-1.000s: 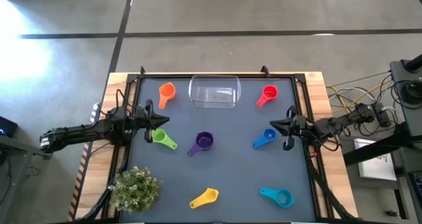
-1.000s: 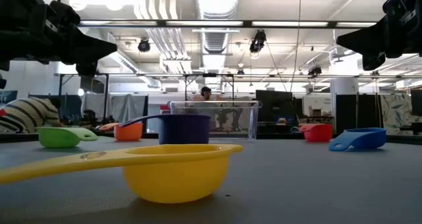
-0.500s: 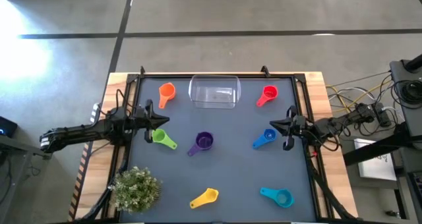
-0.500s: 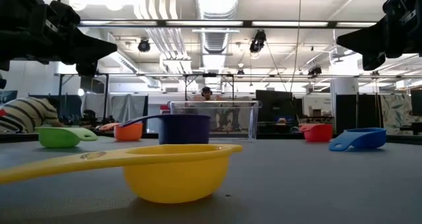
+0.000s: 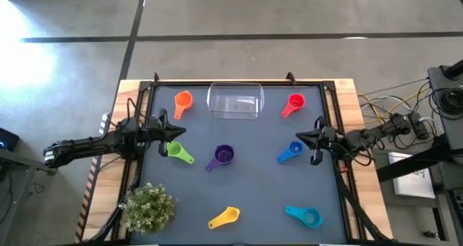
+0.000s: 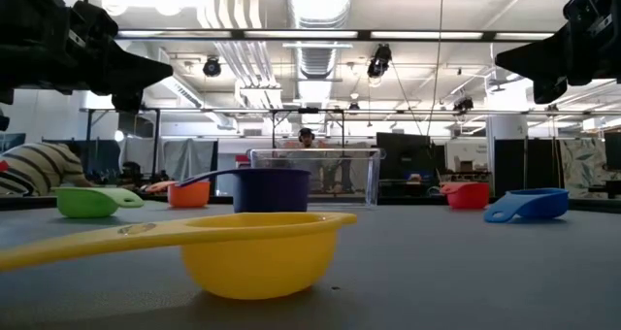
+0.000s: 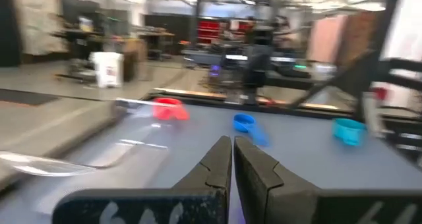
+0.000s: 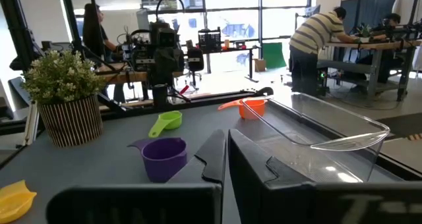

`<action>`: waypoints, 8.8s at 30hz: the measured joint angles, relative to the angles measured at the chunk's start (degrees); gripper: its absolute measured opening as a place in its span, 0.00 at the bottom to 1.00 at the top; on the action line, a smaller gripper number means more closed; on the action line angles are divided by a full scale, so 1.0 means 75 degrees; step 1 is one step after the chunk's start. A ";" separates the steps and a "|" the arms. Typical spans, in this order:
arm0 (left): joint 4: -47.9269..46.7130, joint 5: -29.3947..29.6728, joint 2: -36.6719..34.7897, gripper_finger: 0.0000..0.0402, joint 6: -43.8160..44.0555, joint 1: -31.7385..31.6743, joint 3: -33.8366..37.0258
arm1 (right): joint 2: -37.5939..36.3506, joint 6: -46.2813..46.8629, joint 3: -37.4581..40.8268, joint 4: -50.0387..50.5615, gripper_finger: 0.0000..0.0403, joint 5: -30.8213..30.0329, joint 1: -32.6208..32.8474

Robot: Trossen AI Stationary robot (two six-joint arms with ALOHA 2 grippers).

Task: Nest measuring cups in basket
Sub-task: Stack the orange measuring cup on top of the purple measuring cup, then stack the red measuring cup on top of the orange measuring cup

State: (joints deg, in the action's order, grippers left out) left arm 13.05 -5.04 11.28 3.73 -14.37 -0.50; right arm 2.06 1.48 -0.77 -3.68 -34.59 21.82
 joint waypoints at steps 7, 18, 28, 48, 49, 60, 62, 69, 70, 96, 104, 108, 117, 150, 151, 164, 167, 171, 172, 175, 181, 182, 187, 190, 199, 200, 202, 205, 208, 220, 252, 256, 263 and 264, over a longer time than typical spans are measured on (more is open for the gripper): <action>0.0046 0.0641 -0.0001 0.00 0.0286 0.0003 0.0000 | 0.0000 0.0000 -0.0001 0.0000 0.02 0.0000 0.0000; 0.0179 0.0658 0.0002 0.00 0.0561 0.0003 0.0000 | 0.0000 0.0000 0.0002 0.0000 0.02 0.0000 0.0000; 0.0465 0.1785 0.0053 0.00 0.0933 -0.0001 -0.0187 | 0.0000 -0.0001 0.0002 0.0000 0.02 0.0001 0.0000; -0.4386 0.2922 0.4664 0.01 -0.0557 -0.0003 -0.5182 | 0.0001 0.0000 0.0002 0.0000 0.02 0.0000 0.0001; -0.4313 0.2885 0.4839 0.02 -0.0557 0.0000 -0.5248 | -0.0002 0.0000 0.0002 0.0000 0.02 0.0000 -0.0002; -0.4207 0.3517 0.5800 0.30 -0.0127 -0.0436 -0.5184 | 0.0001 -0.0001 -0.0001 0.0000 0.02 0.0002 0.0001; -0.4207 0.3549 0.5937 0.35 0.0082 -0.0635 -0.5021 | 0.0001 -0.0003 -0.0001 0.0000 0.02 0.0000 0.0001; -0.4041 0.3601 0.6584 0.43 0.0312 -0.1628 -0.4684 | 0.0001 -0.0003 0.0002 0.0000 0.02 0.0000 0.0001; -0.4044 0.3524 0.6677 0.43 0.0315 -0.1829 -0.4738 | 0.0001 -0.0003 0.0002 0.0000 0.02 0.0000 -0.0001; -0.5708 0.2812 1.0221 0.43 0.0781 -0.3143 -0.6669 | 0.0000 0.0000 0.0000 0.0000 0.02 0.0000 0.0001; -0.5673 0.2813 1.0387 0.43 0.0803 -0.3274 -0.6619 | 0.0001 -0.0001 0.0002 0.0000 0.02 0.0000 0.0001; -0.5672 0.2808 1.0528 0.42 0.0804 -0.3287 -0.6608 | 0.0001 0.0000 0.0002 0.0000 0.02 0.0000 0.0001; -0.5654 0.2797 1.0697 0.20 0.0452 -0.3287 -0.6602 | -0.0001 -0.0001 0.0000 0.0000 0.02 0.0000 0.0001; -0.6824 0.2005 0.7551 0.00 0.1297 0.1368 -0.7659 | 0.0001 0.0000 0.0001 0.0000 0.02 0.0000 0.0000; -0.6809 0.2005 0.7708 0.00 0.1222 0.1529 -0.7822 | 0.0001 -0.0002 -0.0001 0.0000 0.02 0.0001 -0.0001; -0.7757 0.1929 1.0358 0.00 0.0879 0.2520 -0.9736 | 0.0001 -0.0001 0.0001 0.0000 0.02 0.0000 -0.0001; -0.7919 0.1914 1.0873 0.00 0.1193 0.2631 -1.0031 | 0.0001 -0.0001 0.0001 0.0000 0.02 0.0000 0.0001; -0.7940 0.1730 1.1368 0.00 0.1438 0.2766 -1.0198 | 0.0001 0.0000 0.0002 0.0000 0.02 0.0000 -0.0001; -0.7946 0.1728 1.1453 0.00 0.1438 0.2803 -1.0202 | 0.0001 0.0000 0.0002 0.0000 0.02 0.0001 0.0001; -0.7761 0.1731 1.1636 0.00 0.1439 0.2916 -1.0146 | 0.0001 -0.0003 0.0002 0.0000 0.02 0.0000 0.0001; -0.7218 0.1731 1.1815 0.00 0.1440 0.3070 -0.9973 | -0.0002 0.0000 0.0002 0.0000 0.02 0.0003 -0.0002; -0.7171 0.1731 1.1844 0.00 0.1440 0.3079 -0.9949 | -0.0002 0.0000 0.0002 0.0000 0.02 0.0000 0.0001; -0.7129 0.1733 1.1965 0.00 0.1439 0.3078 -0.9919 | -0.0002 0.0000 0.0000 0.0000 0.02 0.0000 0.0000; -0.7079 0.1734 1.2018 0.00 0.1437 0.3077 -0.9919 | -0.0001 -0.0001 0.0001 0.0000 0.02 0.0000 0.0000; -0.7080 0.1734 1.2058 0.05 0.1378 0.3077 -0.9913 | 0.0001 -0.0001 0.0000 0.0000 0.02 0.0001 0.0001; -0.7075 0.1734 1.2058 0.05 0.1378 0.3077 -0.9913 | 0.0001 -0.0002 0.0001 0.0000 0.02 0.0000 0.0001; -0.7057 0.1734 1.2058 0.05 0.1378 0.3077 -0.9913 | 0.0001 -0.0001 -0.0001 0.0000 0.02 0.0000 0.0000; -0.7048 0.1734 1.2058 0.06 0.1378 0.3077 -0.9913 | 0.0001 -0.0002 0.0001 0.0000 0.02 0.0003 -0.0001; -0.7030 0.1734 1.2058 0.06 0.1396 0.3077 -0.9913 | 0.0001 -0.0003 0.0000 0.0000 0.02 0.0001 0.0000; -0.7025 0.1742 1.2058 0.27 0.1544 0.3077 -0.9913 | 0.0001 -0.0001 0.0001 0.0000 0.02 0.0001 0.0000; -0.5471 0.2966 1.0801 0.48 0.0092 0.2799 -1.0083 | 0.0001 0.0000 -0.0001 0.0000 0.02 0.0003 0.0001; -0.4466 0.3101 0.9846 0.46 0.0372 0.2927 -0.8962 | -0.0002 -0.0001 0.0001 0.0000 0.02 0.0001 0.0001; -0.2014 0.3070 0.8320 0.43 0.0651 0.3244 -0.6697 | -0.0001 -0.0616 -0.0001 0.0000 0.02 0.0006 0.0001; -0.1771 0.3073 0.8150 0.43 0.0715 0.3289 -0.6432 | 0.0001 -0.0790 -0.0001 -0.0005 0.02 0.0001 0.0001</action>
State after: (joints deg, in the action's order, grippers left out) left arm -0.24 18.01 72.40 9.09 10.29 -48.74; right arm 2.07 -4.45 -0.78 -3.72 -34.58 21.82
